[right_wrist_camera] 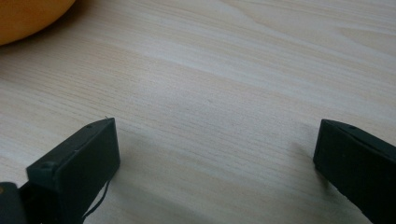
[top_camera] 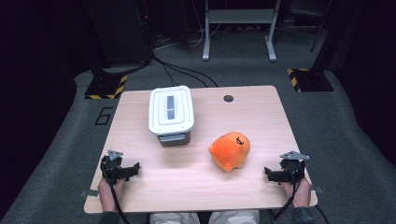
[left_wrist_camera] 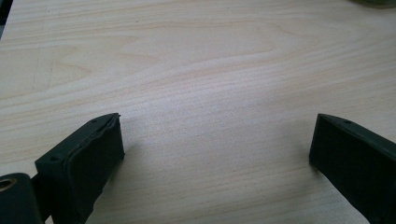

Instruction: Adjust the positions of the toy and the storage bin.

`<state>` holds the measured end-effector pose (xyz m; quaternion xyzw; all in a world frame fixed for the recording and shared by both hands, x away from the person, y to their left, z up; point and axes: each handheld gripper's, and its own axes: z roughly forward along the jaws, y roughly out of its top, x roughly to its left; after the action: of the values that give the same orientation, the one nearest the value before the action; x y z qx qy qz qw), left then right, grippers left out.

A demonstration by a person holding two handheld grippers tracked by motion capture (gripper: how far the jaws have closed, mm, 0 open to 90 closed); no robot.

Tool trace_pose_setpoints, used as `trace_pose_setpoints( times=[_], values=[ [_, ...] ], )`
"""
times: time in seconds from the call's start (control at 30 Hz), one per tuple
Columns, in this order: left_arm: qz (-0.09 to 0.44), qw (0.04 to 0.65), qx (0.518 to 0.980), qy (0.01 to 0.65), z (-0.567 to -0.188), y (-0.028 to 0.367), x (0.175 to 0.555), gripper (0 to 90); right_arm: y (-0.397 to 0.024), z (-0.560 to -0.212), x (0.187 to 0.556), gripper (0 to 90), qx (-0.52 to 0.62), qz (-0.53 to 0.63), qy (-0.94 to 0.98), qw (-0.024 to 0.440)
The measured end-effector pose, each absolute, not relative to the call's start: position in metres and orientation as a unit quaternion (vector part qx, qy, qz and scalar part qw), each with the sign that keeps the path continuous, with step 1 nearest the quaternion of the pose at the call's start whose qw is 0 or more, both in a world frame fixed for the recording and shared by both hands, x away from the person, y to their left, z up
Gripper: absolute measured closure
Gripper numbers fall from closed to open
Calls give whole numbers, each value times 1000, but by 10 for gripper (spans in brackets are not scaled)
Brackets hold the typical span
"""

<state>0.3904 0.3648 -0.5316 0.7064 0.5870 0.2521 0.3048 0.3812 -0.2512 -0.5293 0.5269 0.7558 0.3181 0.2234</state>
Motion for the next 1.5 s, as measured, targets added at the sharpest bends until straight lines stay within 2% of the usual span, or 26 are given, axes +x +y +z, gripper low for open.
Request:
trace_pose_setpoints(
  times=[0.6,0.97,1.5],
  values=[
    [253,304,706,588,-532,364,391,28,-250,-529,381,0,532,317,752,224],
    [252,304,706,588,-532,364,391,28,-247,-524,382,0,541,309,755,205],
    [252,304,705,588,-532,364,390,28,-219,-487,379,5,513,342,760,205]
  ],
)
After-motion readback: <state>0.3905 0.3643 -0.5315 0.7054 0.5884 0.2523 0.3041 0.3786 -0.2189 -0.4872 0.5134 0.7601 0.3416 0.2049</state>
